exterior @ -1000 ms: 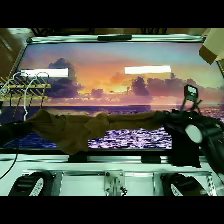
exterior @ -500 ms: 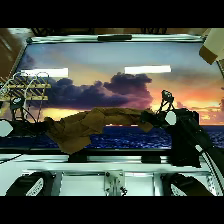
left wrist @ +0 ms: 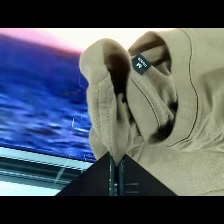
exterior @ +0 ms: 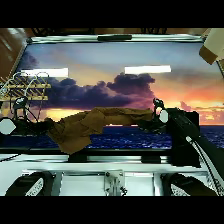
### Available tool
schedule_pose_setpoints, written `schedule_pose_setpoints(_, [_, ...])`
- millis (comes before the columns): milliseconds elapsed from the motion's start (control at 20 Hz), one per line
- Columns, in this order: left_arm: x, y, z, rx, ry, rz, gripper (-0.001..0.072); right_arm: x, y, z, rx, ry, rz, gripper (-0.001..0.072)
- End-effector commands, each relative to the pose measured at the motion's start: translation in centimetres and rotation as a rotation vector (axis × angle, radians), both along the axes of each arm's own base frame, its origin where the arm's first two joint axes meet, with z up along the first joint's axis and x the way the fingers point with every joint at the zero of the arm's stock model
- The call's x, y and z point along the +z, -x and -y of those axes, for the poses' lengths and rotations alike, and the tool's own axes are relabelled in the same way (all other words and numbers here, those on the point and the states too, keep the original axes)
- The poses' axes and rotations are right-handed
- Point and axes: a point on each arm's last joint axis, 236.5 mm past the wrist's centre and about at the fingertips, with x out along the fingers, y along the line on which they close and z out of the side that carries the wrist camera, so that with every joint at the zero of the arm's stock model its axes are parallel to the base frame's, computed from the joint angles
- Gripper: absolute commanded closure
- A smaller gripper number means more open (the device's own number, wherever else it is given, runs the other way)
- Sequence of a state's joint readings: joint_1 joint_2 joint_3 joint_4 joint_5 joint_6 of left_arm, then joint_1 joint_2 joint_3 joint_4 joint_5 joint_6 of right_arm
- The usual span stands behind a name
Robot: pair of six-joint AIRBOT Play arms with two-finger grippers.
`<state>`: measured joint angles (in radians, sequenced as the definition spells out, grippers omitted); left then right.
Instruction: Fold the shirts.
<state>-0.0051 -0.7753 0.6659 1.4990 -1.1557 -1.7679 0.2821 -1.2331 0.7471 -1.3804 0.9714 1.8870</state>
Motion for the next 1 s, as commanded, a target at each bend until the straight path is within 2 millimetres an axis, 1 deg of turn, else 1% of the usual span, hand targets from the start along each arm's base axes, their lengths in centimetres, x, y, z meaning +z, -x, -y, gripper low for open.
schedule_pose_setpoints(0, [0.0,-0.1,0.0,0.000,0.001,0.002,0.0672,-1.5,-1.4,-0.9,-0.042,-0.034,0.019,0.0066])
schedule_pose_setpoints(50, [0.0,-0.1,0.0,0.000,0.001,0.003,0.0672,-1.4,-2.3,-1.0,-0.069,-0.039,0.051,0.0131])
schedule_pose_setpoints(100, [0.0,-0.1,0.0,0.000,0.001,0.003,0.0672,-1.2,-2.9,-1.1,-0.084,-0.045,0.074,0.0307])
schedule_pose_setpoints(150, [0.0,-0.1,0.0,0.000,0.001,0.003,0.0672,-1.0,-3.3,-1.1,-0.092,-0.050,0.090,0.0589])
schedule_pose_setpoints(200, [0.0,-0.1,0.0,0.000,0.000,0.003,0.0672,-0.8,-3.6,-1.2,-0.100,-0.054,0.096,0.0635])
schedule_pose_setpoints(250, [0.0,-0.1,0.0,0.000,-0.001,0.003,0.0672,-0.3,-4.0,-1.3,-0.089,-0.056,0.109,0.0635])
schedule_pose_setpoints(300, [0.1,-0.1,0.0,-0.001,-0.002,0.005,0.0672,0.7,-4.4,-1.5,-0.061,-0.060,0.131,0.0636])
schedule_pose_setpoints(350, [0.6,-0.4,-0.1,-0.009,-0.007,0.015,0.0673,2.2,-4.8,-1.7,-0.020,-0.064,0.165,0.0636])
schedule_pose_setpoints(400, [1.6,-0.8,-0.1,-0.042,-0.018,0.037,0.0673,4.4,-5.4,-1.6,0.032,-0.057,0.220,0.0636])
schedule_pose_setpoints(450, [3.6,-1.5,-0.2,-0.089,-0.041,0.075,0.0673,7.5,-6.0,-1.3,0.079,-0.042,0.288,0.0636])
schedule_pose_setpoints(500, [6.2,-2.3,-0.8,-0.109,-0.075,0.118,0.0673,11.0,-6.6,-0.8,0.111,-0.024,0.372,0.0636])
schedule_pose_setpoints(550, [10.2,-3.1,-1.7,-0.111,-0.126,0.186,0.0673,15.9,-7.2,-0.2,0.129,-0.006,0.486,0.0636])
schedule_pose_setpoints(600, [15.0,-3.8,-2.8,-0.104,-0.182,0.278,0.0674,21.3,-7.6,0.5,0.128,0.005,0.618,0.0636])
schedule_pose_setpoints(650, [21.2,-4.1,-4.1,-0.082,-0.243,0.408,0.0674,28.0,-7.4,1.6,0.104,0.013,0.788,0.0636])
schedule_pose_setpoints(700, [27.4,-3.5,-5.4,-0.039,-0.299,0.542,0.0674,34.5,-6.4,3.3,0.033,0.015,0.948,0.0636])
schedule_pose_setpoints(750, [33.8,-2.0,-7.0,0.037,-0.352,0.680,0.0675,40.9,-4.4,5.8,-0.081,0.012,1.105,0.0636])
schedule_pose_setpoints(800, [38.6,0.3,-8.9,0.139,-0.388,0.779,0.0675,45.5,-2.0,8.3,-0.182,0.011,1.219,0.0637])
schedule_pose_setpoints(850, [41.0,2.4,-10.5,0.208,-0.430,0.816,0.0676,48.3,0.8,10.3,-0.257,0.007,1.289,0.0637])
schedule_pose_setpoints(900, [41.5,4.0,-12.0,0.250,-0.484,0.789,0.0676,49.0,3.0,11.6,-0.293,0.012,1.300,0.0637])
schedule_pose_setpoints(950, [40.5,4.8,-12.7,0.259,-0.509,0.736,0.0676,48.3,4.7,12.3,-0.309,0.016,1.266,0.0637])
